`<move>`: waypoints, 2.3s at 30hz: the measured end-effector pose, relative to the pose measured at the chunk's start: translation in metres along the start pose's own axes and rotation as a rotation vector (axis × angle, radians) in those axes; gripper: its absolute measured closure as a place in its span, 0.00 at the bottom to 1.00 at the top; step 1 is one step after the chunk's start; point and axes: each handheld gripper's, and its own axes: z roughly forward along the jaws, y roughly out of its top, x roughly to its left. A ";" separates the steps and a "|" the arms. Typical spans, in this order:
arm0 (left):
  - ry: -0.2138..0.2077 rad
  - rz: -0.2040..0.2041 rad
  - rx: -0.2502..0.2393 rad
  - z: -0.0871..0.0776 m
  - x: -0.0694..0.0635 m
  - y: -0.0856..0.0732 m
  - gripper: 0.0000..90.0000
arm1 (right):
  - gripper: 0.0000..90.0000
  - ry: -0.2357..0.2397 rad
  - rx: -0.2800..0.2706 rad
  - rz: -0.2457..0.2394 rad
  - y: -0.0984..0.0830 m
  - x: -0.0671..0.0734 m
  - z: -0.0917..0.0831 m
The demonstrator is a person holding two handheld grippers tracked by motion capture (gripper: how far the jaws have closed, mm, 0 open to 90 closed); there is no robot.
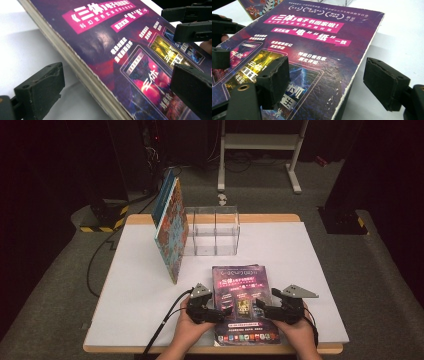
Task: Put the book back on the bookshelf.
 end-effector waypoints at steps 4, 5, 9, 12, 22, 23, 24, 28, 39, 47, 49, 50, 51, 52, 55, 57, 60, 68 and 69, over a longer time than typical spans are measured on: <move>-0.003 0.001 0.000 0.003 0.000 0.002 0.00 | 0.22 0.003 0.000 -0.005 0.001 0.001 0.001; -0.003 0.000 0.001 0.004 0.000 0.003 0.00 | 0.22 0.003 0.000 -0.007 0.001 0.001 0.001; -0.011 -0.008 -0.001 0.006 0.000 0.003 0.00 | 0.22 0.004 0.001 -0.003 0.001 0.000 0.002; -0.022 -0.014 0.001 0.007 0.001 0.003 0.00 | 0.22 0.009 -0.001 -0.004 0.002 0.002 0.001; -0.009 -0.008 0.020 0.004 -0.003 0.007 0.07 | 0.22 0.009 0.002 -0.003 0.002 0.001 0.003; -0.004 -0.010 0.019 0.003 -0.004 0.007 0.08 | 0.22 0.011 0.003 0.000 0.002 0.001 0.003; 0.000 -0.013 0.015 0.002 -0.004 0.007 0.10 | 0.22 0.013 0.003 0.004 0.002 0.000 0.003; 0.013 -0.018 0.009 -0.003 -0.003 0.008 0.18 | 0.22 0.017 0.005 0.013 0.002 -0.001 0.004; 0.089 -0.015 -0.017 -0.014 -0.011 0.007 0.33 | 0.21 0.030 0.008 0.027 0.001 -0.003 0.006; 0.161 0.081 -0.053 -0.020 -0.015 0.007 0.55 | 0.20 0.034 0.011 0.036 0.001 -0.004 0.007; 0.167 0.096 -0.060 -0.020 -0.016 0.006 0.58 | 0.20 0.035 0.012 0.038 0.002 -0.004 0.007; 0.171 0.100 -0.064 -0.020 -0.016 0.006 0.59 | 0.20 0.037 0.013 0.040 0.002 -0.004 0.008; 0.171 0.103 -0.064 -0.020 -0.016 0.006 0.60 | 0.19 0.042 0.018 0.051 0.002 -0.005 0.009; 0.168 0.102 -0.065 -0.020 -0.016 0.005 0.61 | 0.19 0.046 0.022 0.057 0.002 -0.006 0.009; 0.164 0.105 -0.068 -0.020 -0.016 0.005 0.63 | 0.16 0.063 0.031 0.082 0.003 -0.009 0.012; 0.163 0.107 -0.070 -0.020 -0.017 0.005 0.65 | 0.16 0.076 0.036 0.097 0.003 -0.011 0.014; 0.159 0.111 -0.073 -0.021 -0.017 0.005 0.68 | 0.17 0.091 0.041 0.107 0.003 -0.012 0.016; 0.152 0.111 -0.099 -0.024 -0.018 0.006 0.79 | 0.28 0.087 0.056 0.107 0.006 -0.012 0.011; 0.152 0.110 -0.098 -0.024 -0.018 0.007 0.80 | 0.30 0.089 0.057 0.106 0.006 -0.013 0.010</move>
